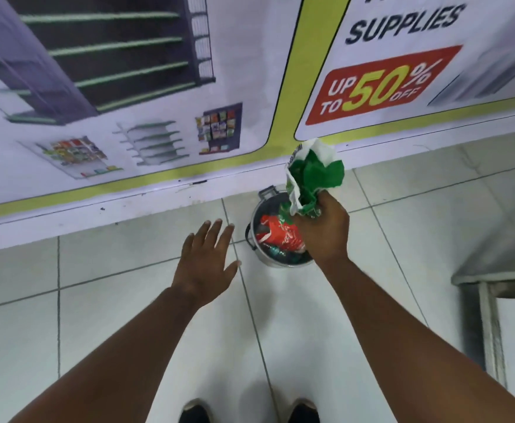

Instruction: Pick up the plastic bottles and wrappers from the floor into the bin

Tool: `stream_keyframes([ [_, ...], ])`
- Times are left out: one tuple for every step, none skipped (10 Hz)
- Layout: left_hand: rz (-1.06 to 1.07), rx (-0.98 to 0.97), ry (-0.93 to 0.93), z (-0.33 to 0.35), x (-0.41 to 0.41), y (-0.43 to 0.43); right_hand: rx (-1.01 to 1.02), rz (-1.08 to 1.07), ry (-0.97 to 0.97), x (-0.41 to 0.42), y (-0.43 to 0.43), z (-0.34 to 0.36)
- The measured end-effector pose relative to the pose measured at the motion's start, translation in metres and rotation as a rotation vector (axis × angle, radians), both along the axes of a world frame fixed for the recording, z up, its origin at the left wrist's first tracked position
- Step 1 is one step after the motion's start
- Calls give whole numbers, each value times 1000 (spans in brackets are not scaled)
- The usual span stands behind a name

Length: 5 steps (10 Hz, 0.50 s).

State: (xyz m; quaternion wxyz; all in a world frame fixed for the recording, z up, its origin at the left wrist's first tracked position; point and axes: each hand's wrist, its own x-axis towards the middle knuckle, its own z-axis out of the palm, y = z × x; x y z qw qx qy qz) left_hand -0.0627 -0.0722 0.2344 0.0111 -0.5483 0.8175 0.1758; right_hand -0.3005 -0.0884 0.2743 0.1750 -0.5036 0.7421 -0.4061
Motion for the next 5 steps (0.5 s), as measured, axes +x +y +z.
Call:
stream_keyframes([
  [41, -31, 51, 13, -24, -24, 61, -1, 49, -11, -13, -7],
  [47, -36, 79, 19, -42, -39, 285, 91, 166, -24, -11, -35],
  [44, -20, 75, 23, -48, -41, 717, 206, 252, -40, 8, -59],
  [62, -2, 56, 25, -45, -34, 824, 207, 238, -47, 29, -68],
  [82, 24, -4, 30, -34, -27, 788, 277, 322, -50, 39, -56],
])
